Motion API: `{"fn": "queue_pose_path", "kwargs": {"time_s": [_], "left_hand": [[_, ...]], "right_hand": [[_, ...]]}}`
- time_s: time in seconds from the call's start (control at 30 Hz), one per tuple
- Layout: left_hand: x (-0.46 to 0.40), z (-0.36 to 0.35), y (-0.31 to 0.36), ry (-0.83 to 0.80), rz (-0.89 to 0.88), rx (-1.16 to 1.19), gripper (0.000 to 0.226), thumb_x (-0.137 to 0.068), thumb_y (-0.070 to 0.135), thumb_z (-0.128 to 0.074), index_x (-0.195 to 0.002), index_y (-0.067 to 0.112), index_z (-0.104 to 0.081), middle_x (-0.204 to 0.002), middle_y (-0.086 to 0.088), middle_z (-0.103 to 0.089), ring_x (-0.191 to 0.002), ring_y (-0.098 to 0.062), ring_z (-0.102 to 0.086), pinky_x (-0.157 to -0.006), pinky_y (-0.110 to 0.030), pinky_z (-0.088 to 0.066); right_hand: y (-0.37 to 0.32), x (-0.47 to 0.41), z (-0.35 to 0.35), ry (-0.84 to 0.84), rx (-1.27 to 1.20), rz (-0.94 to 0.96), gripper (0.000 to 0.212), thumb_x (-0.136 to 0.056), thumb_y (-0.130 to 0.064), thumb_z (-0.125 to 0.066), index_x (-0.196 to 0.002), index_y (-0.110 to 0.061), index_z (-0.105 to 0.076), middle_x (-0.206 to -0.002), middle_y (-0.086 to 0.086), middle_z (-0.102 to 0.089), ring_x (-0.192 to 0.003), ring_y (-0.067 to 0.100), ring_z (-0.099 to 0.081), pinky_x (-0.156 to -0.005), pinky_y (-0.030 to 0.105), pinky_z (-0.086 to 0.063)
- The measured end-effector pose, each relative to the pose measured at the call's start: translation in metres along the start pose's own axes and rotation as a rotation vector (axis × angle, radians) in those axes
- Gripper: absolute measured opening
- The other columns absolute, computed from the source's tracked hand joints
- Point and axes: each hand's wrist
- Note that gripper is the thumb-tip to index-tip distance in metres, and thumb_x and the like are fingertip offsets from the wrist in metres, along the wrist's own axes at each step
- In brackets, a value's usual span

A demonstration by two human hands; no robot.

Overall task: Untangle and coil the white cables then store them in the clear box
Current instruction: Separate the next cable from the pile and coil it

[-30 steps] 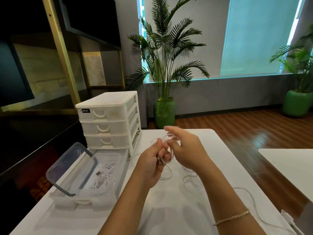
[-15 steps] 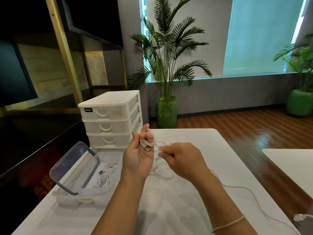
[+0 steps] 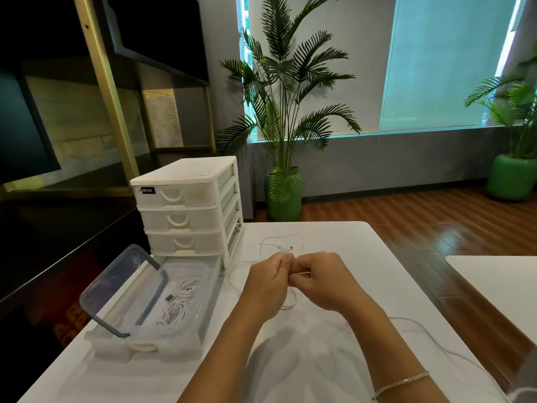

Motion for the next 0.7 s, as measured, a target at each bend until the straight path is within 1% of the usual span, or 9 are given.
{"fn": "queue_pose_path", "kwargs": {"time_s": [0.1,0.2,0.33,0.43,0.5,0.53,0.6,0.63,0.7], "left_hand": [[0.000,0.004,-0.001,-0.064,-0.026,-0.035,0.037,-0.100,0.033,-0.029,-0.076,0.022,-0.054,-0.066,0.010,-0.054,-0.064,-0.006,-0.052,-0.060,-0.011,-0.039],[0.000,0.007,-0.002,-0.093,-0.021,-0.006,0.043,-0.100,0.034,-0.029,-0.064,0.025,-0.050,-0.061,0.007,-0.052,-0.060,-0.007,-0.049,-0.060,-0.016,-0.040],[-0.002,0.009,-0.005,-0.132,0.029,0.112,0.047,-0.100,0.036,-0.029,-0.066,0.021,-0.057,-0.059,0.004,-0.052,-0.056,-0.007,-0.049,-0.060,-0.019,-0.042],[-0.002,0.009,-0.005,-0.166,0.057,0.203,0.048,-0.100,0.037,-0.030,-0.067,0.018,-0.058,-0.061,0.001,-0.054,-0.057,-0.009,-0.048,-0.060,-0.021,-0.043],[-0.001,0.011,-0.001,-0.178,0.102,0.301,0.050,-0.100,0.037,-0.028,-0.064,0.018,-0.057,-0.058,0.003,-0.053,-0.057,-0.008,-0.048,-0.059,-0.017,-0.044],[-0.001,0.012,0.000,-0.178,0.130,0.366,0.053,-0.100,0.037,-0.028,-0.060,0.018,-0.056,-0.055,0.005,-0.052,-0.056,-0.008,-0.047,-0.059,-0.017,-0.044],[0.000,0.014,0.003,-0.168,0.154,0.543,0.058,-0.100,0.036,-0.027,-0.054,0.017,-0.055,-0.048,0.005,-0.047,-0.055,-0.011,-0.045,-0.060,-0.022,-0.042],[0.001,0.015,0.005,-0.161,0.156,0.634,0.059,-0.100,0.035,-0.027,-0.054,0.014,-0.056,-0.045,0.004,-0.045,-0.054,-0.012,-0.044,-0.061,-0.024,-0.040],[0.002,0.017,0.007,-0.144,0.171,0.793,0.061,-0.100,0.035,-0.026,-0.054,0.011,-0.057,-0.043,0.003,-0.041,-0.051,-0.012,-0.043,-0.060,-0.025,-0.039]], "right_hand": [[0.001,0.000,0.005,0.025,-0.010,-0.019,0.009,-0.082,-0.024,-0.066,-0.084,-0.017,-0.072,-0.084,-0.003,-0.068,-0.079,0.009,-0.057,-0.083,0.027,-0.050],[0.001,-0.001,0.010,0.073,-0.028,-0.008,0.006,-0.083,-0.021,-0.066,-0.086,-0.017,-0.069,-0.082,-0.009,-0.058,-0.080,0.006,-0.052,-0.080,0.024,-0.047],[0.002,-0.001,0.011,0.128,-0.019,0.047,0.013,-0.088,-0.018,-0.060,-0.097,-0.015,-0.068,-0.092,-0.008,-0.056,-0.084,0.006,-0.051,-0.076,0.016,-0.043],[0.004,-0.002,0.010,0.180,-0.039,0.068,0.013,-0.088,-0.019,-0.060,-0.098,-0.016,-0.069,-0.100,-0.003,-0.064,-0.085,0.007,-0.052,-0.075,0.015,-0.044],[0.006,-0.002,0.011,0.219,-0.050,0.065,0.015,-0.088,-0.021,-0.061,-0.098,-0.016,-0.070,-0.099,-0.002,-0.066,-0.083,0.007,-0.053,-0.074,0.016,-0.045],[0.008,-0.002,0.012,0.248,-0.049,0.069,0.016,-0.087,-0.023,-0.061,-0.099,-0.017,-0.071,-0.098,-0.002,-0.067,-0.082,0.008,-0.054,-0.075,0.019,-0.047],[0.009,-0.002,0.013,0.307,-0.059,0.088,0.020,-0.086,-0.027,-0.062,-0.101,-0.017,-0.073,-0.096,-0.002,-0.070,-0.082,0.009,-0.057,-0.077,0.022,-0.050],[0.008,-0.001,0.013,0.331,-0.075,0.100,0.021,-0.086,-0.027,-0.063,-0.101,-0.018,-0.073,-0.096,-0.002,-0.071,-0.083,0.010,-0.060,-0.077,0.023,-0.051],[0.008,0.001,0.012,0.363,-0.103,0.118,0.021,-0.084,-0.030,-0.064,-0.101,-0.021,-0.073,-0.095,-0.003,-0.073,-0.086,0.012,-0.064,-0.079,0.026,-0.053]]}}
Point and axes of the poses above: each hand's wrist, its own x-axis away from the middle knuckle, its own z-axis out of the back of the hand, y = z × x
